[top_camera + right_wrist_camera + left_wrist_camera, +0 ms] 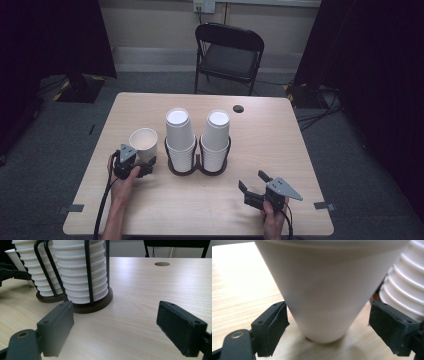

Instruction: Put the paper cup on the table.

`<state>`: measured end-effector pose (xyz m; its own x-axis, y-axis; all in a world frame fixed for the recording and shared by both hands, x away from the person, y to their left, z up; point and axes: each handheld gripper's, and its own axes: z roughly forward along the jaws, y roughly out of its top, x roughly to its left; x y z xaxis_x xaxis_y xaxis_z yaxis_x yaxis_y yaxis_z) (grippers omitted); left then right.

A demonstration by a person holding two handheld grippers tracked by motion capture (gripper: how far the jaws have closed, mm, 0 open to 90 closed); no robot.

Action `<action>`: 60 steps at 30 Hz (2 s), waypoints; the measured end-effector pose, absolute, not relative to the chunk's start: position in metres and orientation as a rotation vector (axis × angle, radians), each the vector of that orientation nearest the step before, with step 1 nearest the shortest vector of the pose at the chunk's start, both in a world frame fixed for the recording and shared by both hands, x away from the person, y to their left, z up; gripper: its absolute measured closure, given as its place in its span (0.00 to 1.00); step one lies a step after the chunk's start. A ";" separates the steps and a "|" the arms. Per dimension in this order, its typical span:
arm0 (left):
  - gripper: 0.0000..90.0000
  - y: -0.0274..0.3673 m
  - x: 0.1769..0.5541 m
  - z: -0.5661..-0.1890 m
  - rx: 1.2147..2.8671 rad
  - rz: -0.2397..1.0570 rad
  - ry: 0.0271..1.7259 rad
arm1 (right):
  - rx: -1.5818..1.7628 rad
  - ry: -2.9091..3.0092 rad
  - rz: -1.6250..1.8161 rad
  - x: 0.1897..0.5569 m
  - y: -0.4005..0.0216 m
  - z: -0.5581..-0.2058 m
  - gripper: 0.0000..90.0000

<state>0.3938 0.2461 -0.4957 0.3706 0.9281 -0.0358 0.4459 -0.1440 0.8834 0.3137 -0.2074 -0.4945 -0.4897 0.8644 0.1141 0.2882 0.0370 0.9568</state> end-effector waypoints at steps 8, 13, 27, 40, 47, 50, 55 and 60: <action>0.17 0.253 0.376 -0.495 1.686 0.663 1.227 | 1.158 1.794 1.472 0.312 -0.207 -0.495 0.15; 0.17 0.257 0.365 -0.493 1.686 0.644 1.201 | 1.162 1.788 1.473 0.312 -0.208 -0.495 0.15; 0.17 0.253 0.327 -0.485 1.638 0.651 1.125 | 1.163 1.781 1.487 0.311 -0.209 -0.495 0.15; 0.18 0.226 0.302 -0.483 1.612 0.689 1.049 | 1.162 1.779 1.484 0.311 -0.209 -0.495 0.15; 0.17 0.203 0.293 -0.480 1.626 0.651 1.005 | 1.157 1.776 1.484 0.311 -0.209 -0.495 0.15; 0.17 0.193 0.291 -0.479 1.634 0.656 0.994 | 1.152 1.778 1.479 0.311 -0.208 -0.495 0.16; 0.17 0.179 0.292 -0.480 1.625 0.618 0.965 | 1.149 1.782 1.476 0.311 -0.208 -0.495 0.15; 0.17 0.164 0.292 -0.483 1.633 0.598 0.933 | 1.147 1.780 1.474 0.311 -0.208 -0.495 0.15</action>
<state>0.2920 0.1637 -0.4835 0.5607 0.8235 -0.0858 0.2657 -0.0807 0.9607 0.3106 -0.2076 -0.4947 -0.4814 0.8706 0.1013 0.2620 0.0326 0.9645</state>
